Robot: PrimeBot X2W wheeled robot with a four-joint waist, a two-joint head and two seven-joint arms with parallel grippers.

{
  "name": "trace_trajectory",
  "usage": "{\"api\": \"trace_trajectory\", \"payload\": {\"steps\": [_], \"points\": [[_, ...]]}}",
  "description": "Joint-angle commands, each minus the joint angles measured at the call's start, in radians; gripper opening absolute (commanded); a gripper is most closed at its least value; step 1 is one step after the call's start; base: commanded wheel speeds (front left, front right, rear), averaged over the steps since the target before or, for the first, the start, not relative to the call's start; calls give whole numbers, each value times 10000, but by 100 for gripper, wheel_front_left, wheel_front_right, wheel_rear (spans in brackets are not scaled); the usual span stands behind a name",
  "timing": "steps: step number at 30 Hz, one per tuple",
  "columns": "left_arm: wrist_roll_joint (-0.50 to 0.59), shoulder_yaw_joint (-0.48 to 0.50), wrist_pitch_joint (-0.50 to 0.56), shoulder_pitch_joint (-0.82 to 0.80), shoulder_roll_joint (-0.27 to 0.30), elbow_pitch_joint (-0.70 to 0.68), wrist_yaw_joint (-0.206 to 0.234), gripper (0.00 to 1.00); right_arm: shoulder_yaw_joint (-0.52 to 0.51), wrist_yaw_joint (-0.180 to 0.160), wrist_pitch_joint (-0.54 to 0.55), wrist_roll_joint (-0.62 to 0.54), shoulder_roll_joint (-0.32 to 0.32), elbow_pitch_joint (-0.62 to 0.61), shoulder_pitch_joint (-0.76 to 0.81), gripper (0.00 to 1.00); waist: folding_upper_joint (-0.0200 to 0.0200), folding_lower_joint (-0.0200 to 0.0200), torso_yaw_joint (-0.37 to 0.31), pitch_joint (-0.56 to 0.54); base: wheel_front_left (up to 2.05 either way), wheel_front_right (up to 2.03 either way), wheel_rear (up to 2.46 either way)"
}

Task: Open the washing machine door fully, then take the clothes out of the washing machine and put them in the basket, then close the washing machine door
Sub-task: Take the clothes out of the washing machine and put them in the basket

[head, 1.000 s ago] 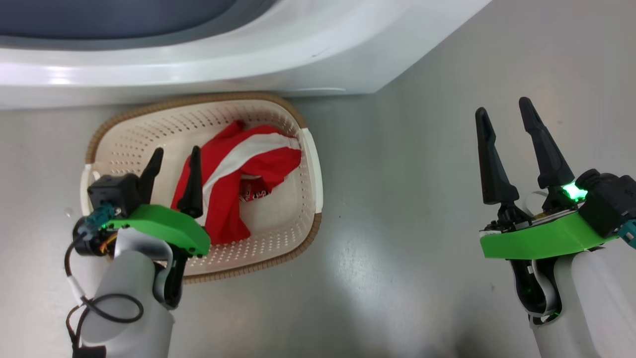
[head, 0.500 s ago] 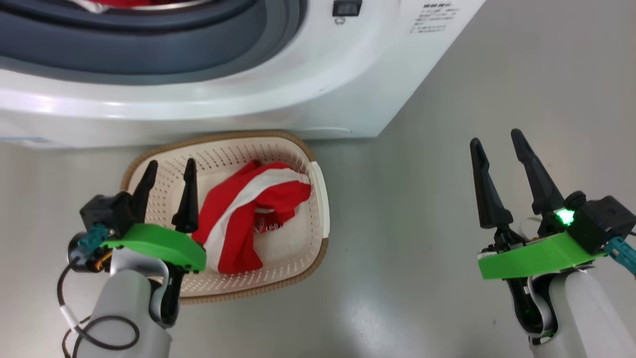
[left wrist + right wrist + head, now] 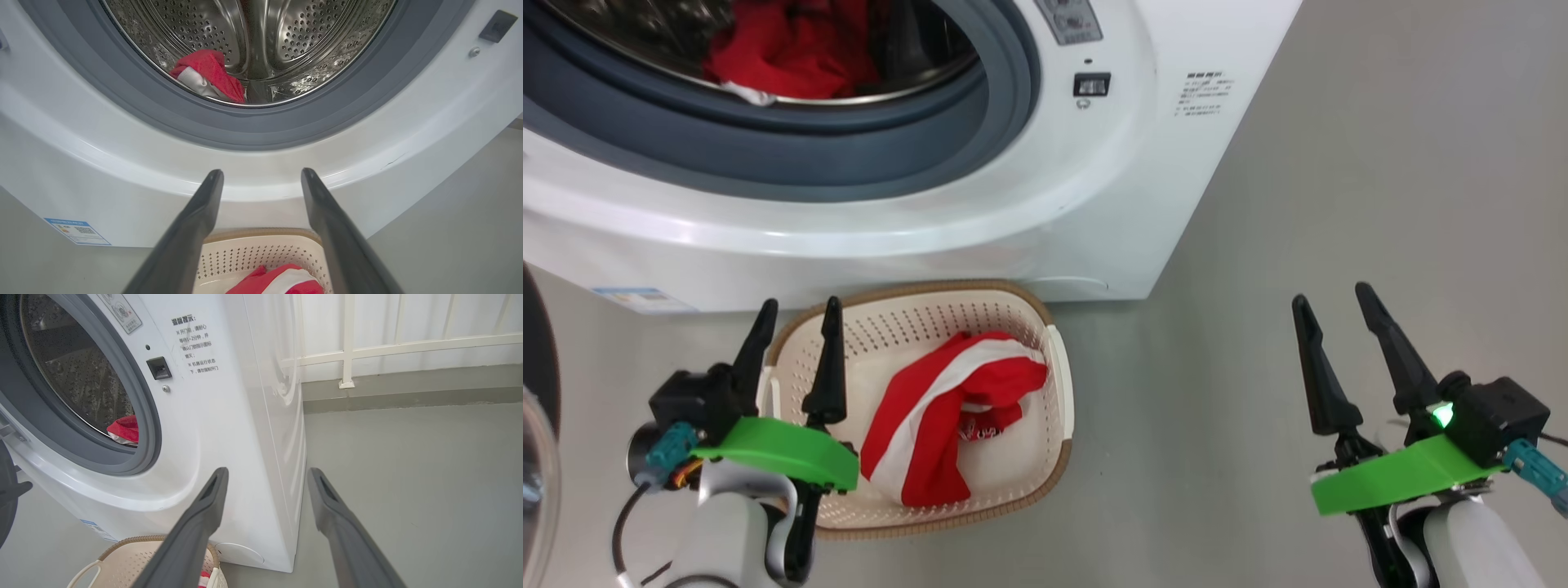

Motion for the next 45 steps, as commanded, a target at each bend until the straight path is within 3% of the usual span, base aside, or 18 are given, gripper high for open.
{"api": "trace_trajectory", "payload": {"steps": [1, 21, 34, 45], "points": [[128, 325, -51, 298, 262, -391, -52, 100, 225, 73, -65, -16, -97, -207, 214, 100, 0, 0, 68, -405, 0, 0, 0], [500, 447, -51, 2384, 262, -2653, -52, 100, 33, 73, -65, 41, -163, -238, 1381, 100, 0, 0, 183, -1646, 0, 0, 0], [228, 801, -51, 3744, 262, -3723, -52, 100, -165, 73, -65, 54, -99, -323, 1787, 100, 0, 0, 163, -1844, 0, 0, 0], [182, 841, -51, 3792, 262, -3961, -52, 100, -237, 73, -65, 13, -68, -356, 1734, 100, 0, 0, 194, -1699, 0, 0, 0]]}}
